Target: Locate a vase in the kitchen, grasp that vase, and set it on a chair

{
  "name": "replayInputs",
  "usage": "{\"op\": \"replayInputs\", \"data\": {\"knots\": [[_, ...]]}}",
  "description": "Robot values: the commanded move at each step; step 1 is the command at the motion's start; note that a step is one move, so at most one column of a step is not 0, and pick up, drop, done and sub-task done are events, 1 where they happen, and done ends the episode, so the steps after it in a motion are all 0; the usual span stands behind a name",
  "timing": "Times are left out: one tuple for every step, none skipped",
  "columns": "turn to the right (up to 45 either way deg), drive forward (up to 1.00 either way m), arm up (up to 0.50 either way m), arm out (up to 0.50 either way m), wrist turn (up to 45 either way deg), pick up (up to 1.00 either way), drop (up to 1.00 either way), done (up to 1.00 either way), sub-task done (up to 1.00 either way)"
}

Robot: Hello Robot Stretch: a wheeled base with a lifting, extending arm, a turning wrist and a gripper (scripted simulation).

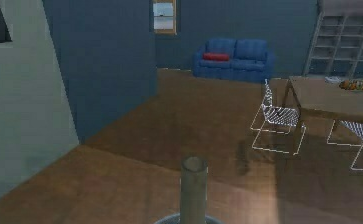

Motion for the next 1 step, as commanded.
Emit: {"op": "replayInputs", "data": {"knots": [[-6.0, 0.00, 0.00, 0.00, 0.0, 0.00, 0.00, 0.00, 0.00]]}}
